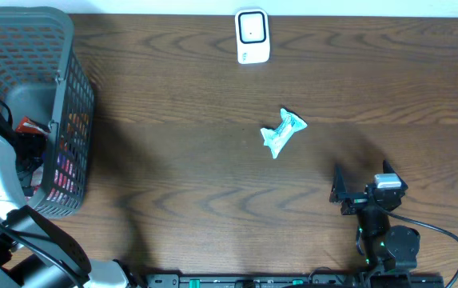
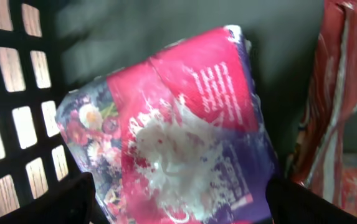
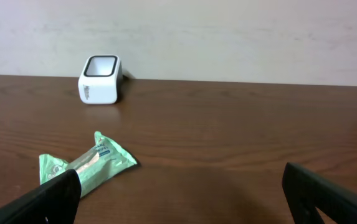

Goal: Scan the item barcode
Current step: 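Reach the left gripper into the basket and grasp the pink pouch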

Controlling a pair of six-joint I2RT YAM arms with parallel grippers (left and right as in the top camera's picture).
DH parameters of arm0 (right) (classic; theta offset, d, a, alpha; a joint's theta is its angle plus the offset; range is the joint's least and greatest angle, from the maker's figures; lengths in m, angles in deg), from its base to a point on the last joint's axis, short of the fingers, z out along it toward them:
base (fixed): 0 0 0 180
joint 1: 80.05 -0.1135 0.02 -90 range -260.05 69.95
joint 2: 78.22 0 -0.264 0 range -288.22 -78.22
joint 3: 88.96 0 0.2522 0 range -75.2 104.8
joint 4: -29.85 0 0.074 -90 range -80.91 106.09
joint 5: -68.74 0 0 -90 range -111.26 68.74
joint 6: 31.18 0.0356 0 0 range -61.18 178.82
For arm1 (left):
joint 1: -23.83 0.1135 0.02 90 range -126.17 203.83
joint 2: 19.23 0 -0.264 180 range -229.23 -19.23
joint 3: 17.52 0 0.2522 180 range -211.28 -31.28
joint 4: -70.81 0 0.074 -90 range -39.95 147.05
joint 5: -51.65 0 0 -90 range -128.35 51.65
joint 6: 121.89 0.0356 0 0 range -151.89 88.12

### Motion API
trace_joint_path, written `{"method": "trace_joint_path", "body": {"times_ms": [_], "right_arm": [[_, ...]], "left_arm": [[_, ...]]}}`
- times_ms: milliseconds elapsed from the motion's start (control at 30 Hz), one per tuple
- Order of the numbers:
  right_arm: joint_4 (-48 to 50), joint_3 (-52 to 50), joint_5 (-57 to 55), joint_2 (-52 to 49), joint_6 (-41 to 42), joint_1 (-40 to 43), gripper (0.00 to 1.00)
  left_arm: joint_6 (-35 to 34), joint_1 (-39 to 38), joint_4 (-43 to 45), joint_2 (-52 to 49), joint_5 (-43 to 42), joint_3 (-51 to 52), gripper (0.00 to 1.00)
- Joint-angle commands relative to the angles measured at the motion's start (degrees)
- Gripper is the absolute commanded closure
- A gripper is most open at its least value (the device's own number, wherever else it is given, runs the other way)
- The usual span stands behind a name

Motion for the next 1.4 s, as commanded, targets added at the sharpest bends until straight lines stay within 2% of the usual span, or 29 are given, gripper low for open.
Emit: {"method": "trace_joint_path", "body": {"times_ms": [0,333,433,533,633,733,900,1200,1300,1367], "right_arm": [[-0.24,-0.04,0.33,0.13,-0.42,0.09,0.01],[-0.24,-0.04,0.33,0.11,-0.42,0.09,0.01],[-0.24,-0.04,0.33,0.11,-0.42,0.09,0.01],[-0.24,-0.04,0.33,0.09,-0.42,0.09,0.01],[-0.24,-0.04,0.33,0.09,-0.42,0.09,0.01],[-0.24,-0.04,0.33,0.09,-0.42,0.09,0.01],[-0.24,-0.04,0.33,0.09,-0.42,0.09,0.01],[-0.24,-0.04,0.33,0.09,-0.42,0.09,0.01],[-0.24,-0.04,0.33,0.09,-0.42,0.09,0.01],[-0.24,-0.04,0.33,0.09,-0.42,0.09,0.01]], "left_arm": [[-1.57,0.13,1.33,-0.85,2.64,0.98,0.13],[-1.53,0.13,2.69,-7.69,2.62,0.98,0.20],[-1.46,0.13,2.91,-10.38,2.64,0.98,0.27],[-0.20,0.13,3.08,-12.15,2.67,0.98,0.45],[1.14,0.15,3.04,-12.41,2.67,0.96,0.72],[1.51,0.15,3.06,-11.02,2.67,0.70,0.92],[1.51,0.15,2.86,-5.57,2.64,-0.35,0.93],[1.46,0.20,5.53,11.54,2.62,-0.87,0.93],[1.49,0.20,5.86,13.90,2.62,-0.85,0.92],[1.49,0.13,5.01,13.66,2.38,-0.61,0.56]]}}
